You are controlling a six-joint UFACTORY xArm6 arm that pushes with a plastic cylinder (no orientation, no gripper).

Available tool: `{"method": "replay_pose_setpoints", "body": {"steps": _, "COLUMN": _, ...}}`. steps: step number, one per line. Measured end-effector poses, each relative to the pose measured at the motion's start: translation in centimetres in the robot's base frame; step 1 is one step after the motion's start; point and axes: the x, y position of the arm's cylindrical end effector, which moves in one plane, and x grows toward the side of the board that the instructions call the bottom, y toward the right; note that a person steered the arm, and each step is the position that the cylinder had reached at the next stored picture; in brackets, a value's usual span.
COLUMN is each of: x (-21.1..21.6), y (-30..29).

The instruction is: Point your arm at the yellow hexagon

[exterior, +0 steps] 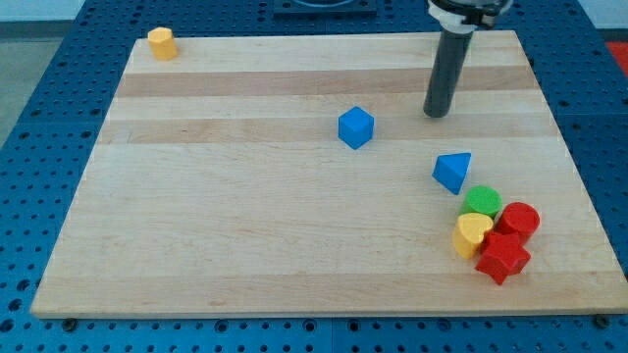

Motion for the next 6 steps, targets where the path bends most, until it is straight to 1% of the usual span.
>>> {"method": "replay_pose_setpoints", "body": {"steps": 1, "x": -4.8, "y": -3.4}}
{"method": "replay_pose_setpoints", "body": {"steps": 2, "x": -8.0, "y": -9.5}}
{"method": "replay_pose_setpoints", "body": {"steps": 3, "x": -5.9, "y": -18.7}}
{"method": "replay_pose_setpoints", "body": {"steps": 4, "x": -3.9, "y": -30.1}}
{"method": "replay_pose_setpoints", "body": {"steps": 5, "x": -5.1, "y": -40.1}}
{"method": "replay_pose_setpoints", "body": {"steps": 6, "x": -7.1, "y": -44.1}}
